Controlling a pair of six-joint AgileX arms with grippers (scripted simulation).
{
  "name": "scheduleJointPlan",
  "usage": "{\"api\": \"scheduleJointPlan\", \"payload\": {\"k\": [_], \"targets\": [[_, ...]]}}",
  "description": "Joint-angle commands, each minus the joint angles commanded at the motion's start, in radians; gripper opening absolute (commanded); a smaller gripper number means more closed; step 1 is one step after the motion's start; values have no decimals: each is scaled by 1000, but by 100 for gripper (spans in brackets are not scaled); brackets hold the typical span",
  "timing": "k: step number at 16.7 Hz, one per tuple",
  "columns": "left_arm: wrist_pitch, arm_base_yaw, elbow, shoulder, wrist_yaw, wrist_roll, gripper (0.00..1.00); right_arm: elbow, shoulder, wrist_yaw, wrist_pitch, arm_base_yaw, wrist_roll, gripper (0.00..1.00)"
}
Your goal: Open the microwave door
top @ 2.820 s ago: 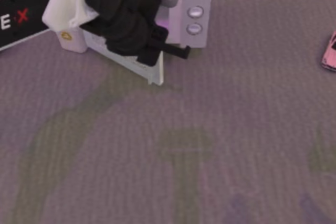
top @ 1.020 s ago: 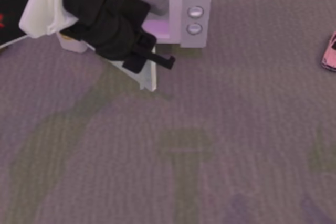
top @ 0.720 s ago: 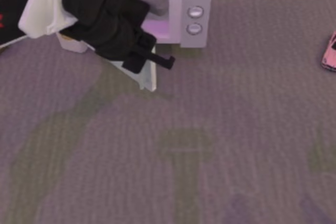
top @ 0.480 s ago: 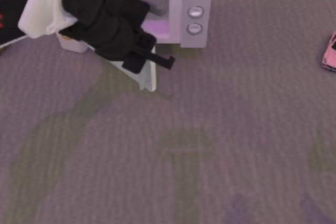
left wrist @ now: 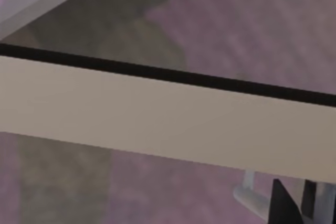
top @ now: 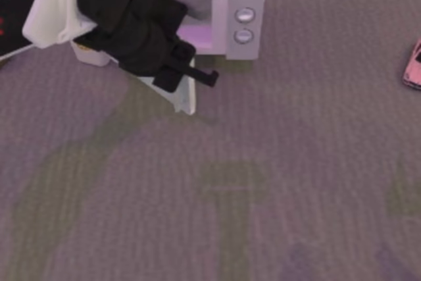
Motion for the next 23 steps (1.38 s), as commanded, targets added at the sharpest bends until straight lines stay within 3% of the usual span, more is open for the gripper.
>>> {"api": "scheduleJointPlan", "payload": {"k": [6,13,23], "targets": [[0,-1,-6,-5,14,11,0,0,0,0,0,0,0,100],[-5,54,-65,-57,84,146,0,0,0,0,0,0,0,100],[-5,54,-65,-58,85,148,0,0,0,0,0,0,0,100]]}}
